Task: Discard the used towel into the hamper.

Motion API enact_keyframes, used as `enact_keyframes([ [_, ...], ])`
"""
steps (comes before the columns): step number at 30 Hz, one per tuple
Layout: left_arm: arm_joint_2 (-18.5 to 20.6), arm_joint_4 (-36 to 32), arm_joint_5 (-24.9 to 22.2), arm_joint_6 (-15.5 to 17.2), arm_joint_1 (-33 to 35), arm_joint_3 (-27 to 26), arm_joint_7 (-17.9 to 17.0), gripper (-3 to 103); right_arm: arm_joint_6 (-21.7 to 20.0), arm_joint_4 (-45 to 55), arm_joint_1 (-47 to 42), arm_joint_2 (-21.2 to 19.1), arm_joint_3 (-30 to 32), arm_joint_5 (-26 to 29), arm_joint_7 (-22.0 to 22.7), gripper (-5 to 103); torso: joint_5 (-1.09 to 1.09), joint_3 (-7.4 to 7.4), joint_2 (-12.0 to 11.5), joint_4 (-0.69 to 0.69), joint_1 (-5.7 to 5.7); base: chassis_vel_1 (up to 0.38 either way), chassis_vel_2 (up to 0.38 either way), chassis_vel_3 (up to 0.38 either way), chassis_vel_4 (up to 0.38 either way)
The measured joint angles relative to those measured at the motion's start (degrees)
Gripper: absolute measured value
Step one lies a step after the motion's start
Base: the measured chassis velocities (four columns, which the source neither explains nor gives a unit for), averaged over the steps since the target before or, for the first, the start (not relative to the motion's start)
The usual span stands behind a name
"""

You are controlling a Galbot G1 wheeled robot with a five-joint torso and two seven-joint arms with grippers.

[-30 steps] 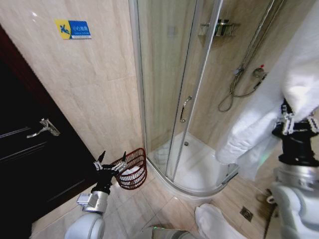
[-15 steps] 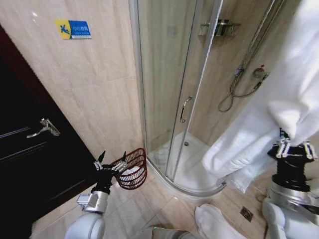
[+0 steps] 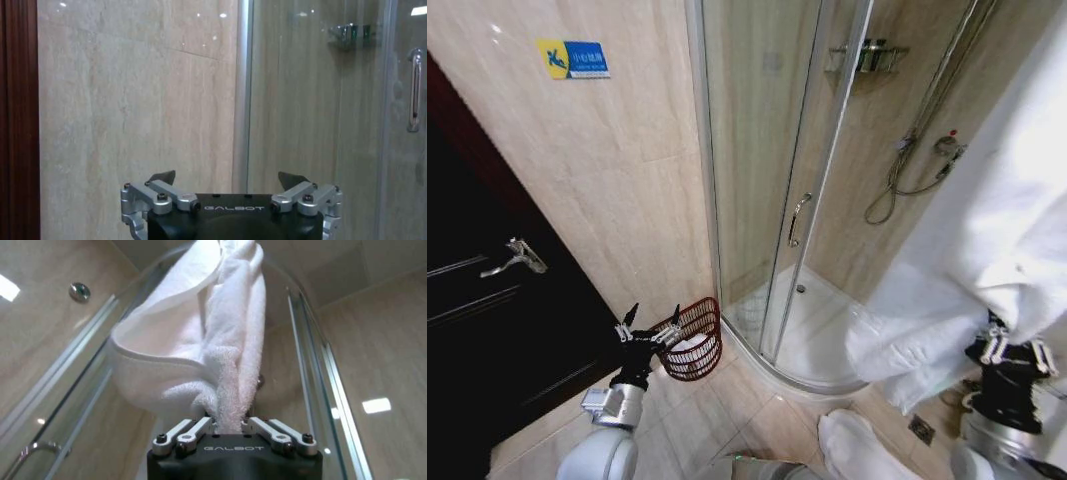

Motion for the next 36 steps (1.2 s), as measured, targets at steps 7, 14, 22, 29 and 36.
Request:
enact_keyframes([
  [7,0.0,0.0,0.0,0.0,0.0,0.0,0.0,100,0.0,-0.46,-2.22,1.56,-1.1,0.58,-0.8,12,0.0,0.0,0.0,-0.01,0.0,0.0,0.0,0.0,0.0],
  [14,0.0,0.0,0.0,0.0,-0.01,0.0,0.0,100,0.0,-0.27,0.5,0.04,-0.19,2.08,-0.3,12,0.02,0.0,0.0,0.01,0.0,0.0,0.0,0.0,0.0],
  [22,-0.01,0.0,0.0,0.0,0.0,0.0,0.0,100,-2.32,5.35,3.27,-1.96,0.92,2.79,1.91,12,0.0,0.0,0.0,0.0,0.0,0.0,0.0,0.0,0.0],
  [29,-0.01,0.0,0.0,0.0,0.0,0.0,0.0,100,-4.34,8.76,3.9,-2.74,1.44,2.8,3.43,12,-0.06,0.0,0.0,0.0,0.0,0.0,0.0,0.0,0.0],
  [36,0.0,0.0,0.0,0.0,0.0,0.0,0.0,100,-8.94,14.6,3.97,-4.17,2.86,4.98,6.52,12,0.0,0.0,0.0,0.0,0.0,0.0,0.0,0.0,0.0],
])
